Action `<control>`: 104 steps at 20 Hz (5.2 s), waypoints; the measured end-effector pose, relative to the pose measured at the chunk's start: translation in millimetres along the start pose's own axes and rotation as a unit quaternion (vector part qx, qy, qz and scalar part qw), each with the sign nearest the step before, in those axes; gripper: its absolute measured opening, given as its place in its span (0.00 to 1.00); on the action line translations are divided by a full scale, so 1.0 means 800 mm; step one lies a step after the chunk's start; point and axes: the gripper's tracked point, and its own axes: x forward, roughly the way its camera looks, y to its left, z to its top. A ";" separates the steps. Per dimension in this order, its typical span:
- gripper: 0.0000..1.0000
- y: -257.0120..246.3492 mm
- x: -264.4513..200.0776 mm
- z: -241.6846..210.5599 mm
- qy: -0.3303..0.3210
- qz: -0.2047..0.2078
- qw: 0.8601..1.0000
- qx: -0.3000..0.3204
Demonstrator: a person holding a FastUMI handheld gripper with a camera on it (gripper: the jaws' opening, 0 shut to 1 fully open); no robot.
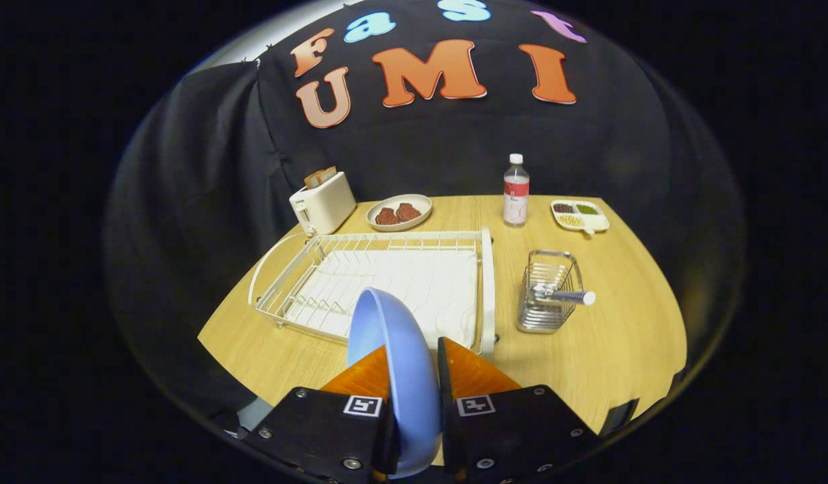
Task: Take the plate from the dish rack, then take the spoon from the basket and place it into the plate.
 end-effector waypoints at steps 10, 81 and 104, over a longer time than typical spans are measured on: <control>0.27 -0.024 0.038 -0.089 0.048 0.051 0.992 0.106; 0.09 0.025 -0.107 0.043 -0.290 0.101 0.947 -0.100; 0.10 0.032 -0.053 -0.082 -0.210 0.184 0.956 -0.091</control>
